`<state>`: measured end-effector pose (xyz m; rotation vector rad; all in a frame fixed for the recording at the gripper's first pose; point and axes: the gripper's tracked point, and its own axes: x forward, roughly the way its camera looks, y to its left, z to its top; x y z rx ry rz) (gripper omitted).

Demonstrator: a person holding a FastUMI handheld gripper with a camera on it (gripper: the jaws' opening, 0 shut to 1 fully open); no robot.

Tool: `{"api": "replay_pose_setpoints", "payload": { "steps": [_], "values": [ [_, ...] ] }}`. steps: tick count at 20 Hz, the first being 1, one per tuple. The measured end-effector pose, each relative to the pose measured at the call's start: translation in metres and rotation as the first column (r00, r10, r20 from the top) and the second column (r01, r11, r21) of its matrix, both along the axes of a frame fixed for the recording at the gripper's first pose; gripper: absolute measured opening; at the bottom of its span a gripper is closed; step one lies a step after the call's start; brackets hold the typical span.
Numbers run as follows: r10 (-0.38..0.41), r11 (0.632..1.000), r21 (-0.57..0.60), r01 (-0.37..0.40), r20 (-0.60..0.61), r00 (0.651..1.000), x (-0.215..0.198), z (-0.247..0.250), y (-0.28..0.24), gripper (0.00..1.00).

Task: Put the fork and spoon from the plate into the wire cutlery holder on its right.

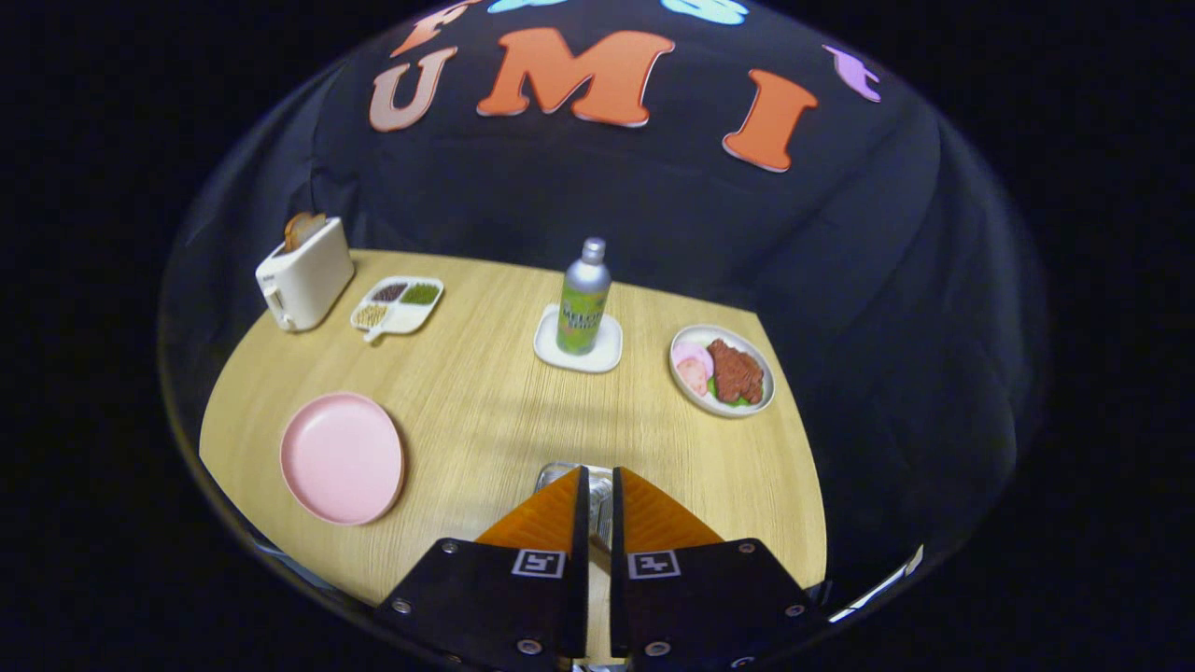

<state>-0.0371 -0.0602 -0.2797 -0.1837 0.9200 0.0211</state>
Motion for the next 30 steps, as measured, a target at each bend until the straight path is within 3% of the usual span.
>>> {"api": "replay_pose_setpoints", "payload": {
  "steps": [5,13,16,23,25,30],
  "values": [
    [-0.025,1.000,-0.011,0.029,0.280,0.960,0.035,0.073,-0.010,0.15],
    [-0.029,0.999,0.027,0.016,0.593,0.805,0.059,0.202,0.003,0.27],
    [-0.053,0.996,0.084,-0.003,0.647,0.761,0.048,0.236,0.014,0.40],
    [-0.120,0.981,0.191,-0.023,0.701,0.703,0.045,0.264,0.013,0.89],
    [-0.113,0.981,0.190,-0.037,0.717,0.688,0.044,0.268,0.012,0.95],
    [-0.063,0.986,0.147,-0.073,0.751,0.657,0.039,0.273,0.015,0.97]
  ]
}}
